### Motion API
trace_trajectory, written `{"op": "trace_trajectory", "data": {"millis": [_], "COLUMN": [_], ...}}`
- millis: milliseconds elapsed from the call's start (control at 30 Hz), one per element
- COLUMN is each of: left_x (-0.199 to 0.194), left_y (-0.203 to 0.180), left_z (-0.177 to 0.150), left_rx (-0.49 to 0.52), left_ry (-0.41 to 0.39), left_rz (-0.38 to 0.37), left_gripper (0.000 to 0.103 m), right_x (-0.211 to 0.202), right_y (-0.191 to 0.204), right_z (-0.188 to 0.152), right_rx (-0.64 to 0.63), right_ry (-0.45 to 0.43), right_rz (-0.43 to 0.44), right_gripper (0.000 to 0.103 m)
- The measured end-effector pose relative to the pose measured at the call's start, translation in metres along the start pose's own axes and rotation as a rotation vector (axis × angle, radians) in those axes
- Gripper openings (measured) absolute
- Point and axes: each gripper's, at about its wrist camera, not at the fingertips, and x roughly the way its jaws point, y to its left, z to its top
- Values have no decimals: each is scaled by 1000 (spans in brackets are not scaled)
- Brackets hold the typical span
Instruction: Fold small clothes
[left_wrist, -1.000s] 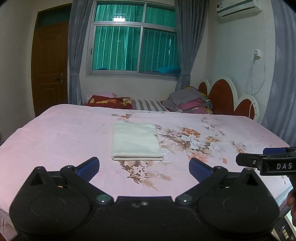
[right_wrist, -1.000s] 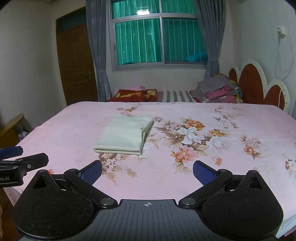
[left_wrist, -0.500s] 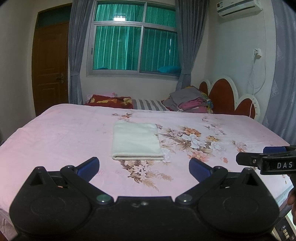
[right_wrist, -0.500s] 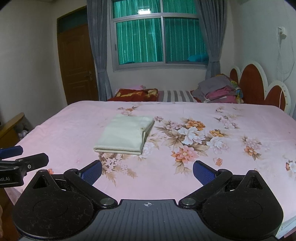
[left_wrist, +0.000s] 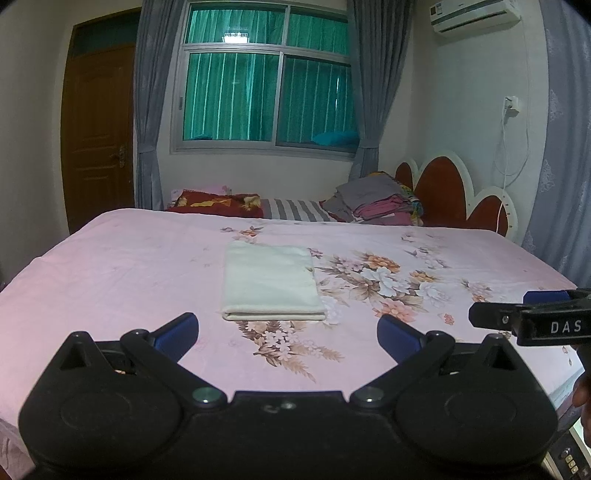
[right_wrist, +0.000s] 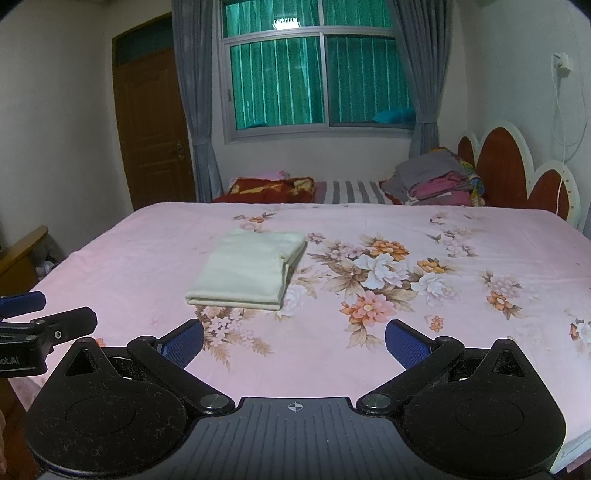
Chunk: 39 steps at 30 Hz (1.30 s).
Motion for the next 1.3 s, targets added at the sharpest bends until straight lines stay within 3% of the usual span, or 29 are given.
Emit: {"op": "trace_trajectory", "data": {"millis": [1300], "left_x": [-1], "left_y": [4], "left_z": [3], "left_rx": [-4], "left_ry": [-5], "left_rz": [14], "left_gripper": [102], "right_x": [3], "right_y": [2], "right_z": [-2], "right_rx": [-7], "right_ry": [-4], "right_rz": [9], "right_gripper": [103]}}
